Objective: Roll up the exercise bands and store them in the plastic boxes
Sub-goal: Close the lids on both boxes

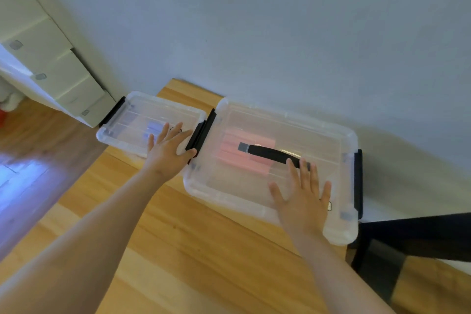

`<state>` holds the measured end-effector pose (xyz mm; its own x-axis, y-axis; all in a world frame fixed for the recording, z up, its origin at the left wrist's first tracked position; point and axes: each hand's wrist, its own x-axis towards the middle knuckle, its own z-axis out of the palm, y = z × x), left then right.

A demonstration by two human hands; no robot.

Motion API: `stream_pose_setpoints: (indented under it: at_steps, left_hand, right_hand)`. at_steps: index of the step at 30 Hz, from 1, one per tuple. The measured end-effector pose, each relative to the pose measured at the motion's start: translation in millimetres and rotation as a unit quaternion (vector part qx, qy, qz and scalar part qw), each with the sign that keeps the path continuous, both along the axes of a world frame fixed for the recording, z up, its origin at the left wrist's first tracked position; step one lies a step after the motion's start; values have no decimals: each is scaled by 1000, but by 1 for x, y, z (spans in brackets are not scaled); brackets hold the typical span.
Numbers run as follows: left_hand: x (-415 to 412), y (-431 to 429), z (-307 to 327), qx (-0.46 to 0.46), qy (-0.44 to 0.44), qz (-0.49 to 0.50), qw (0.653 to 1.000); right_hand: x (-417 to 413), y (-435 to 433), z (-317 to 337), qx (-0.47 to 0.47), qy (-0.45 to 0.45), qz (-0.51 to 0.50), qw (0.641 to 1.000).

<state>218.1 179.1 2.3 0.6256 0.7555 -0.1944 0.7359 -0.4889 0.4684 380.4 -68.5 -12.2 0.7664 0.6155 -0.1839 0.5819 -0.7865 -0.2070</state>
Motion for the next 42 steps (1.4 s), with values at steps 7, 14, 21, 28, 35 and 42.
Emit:
stream_pose_setpoints:
  at_steps: [7, 14, 21, 28, 35, 42]
  left_hand:
    - [34, 14, 2, -16, 13, -53, 998]
    - [70, 29, -3, 12, 33, -101, 994]
    - [105, 41, -11, 51, 54, -137, 988]
    - [116, 43, -16, 80, 67, -142, 984]
    - [131, 47, -15, 89, 72, -137, 984]
    - [146, 52, -14, 113, 79, -136, 981]
  right_hand:
    - [9, -3, -2, -3, -7, -41, 999]
    - [21, 3, -8, 14, -22, -86, 996]
    - [44, 14, -9, 12, -17, -107, 994]
    - [53, 15, -7, 7, -32, -87, 996]
    - [60, 15, -6, 23, -34, -70, 997]
    - [61, 16, -8, 33, -36, -73, 996]
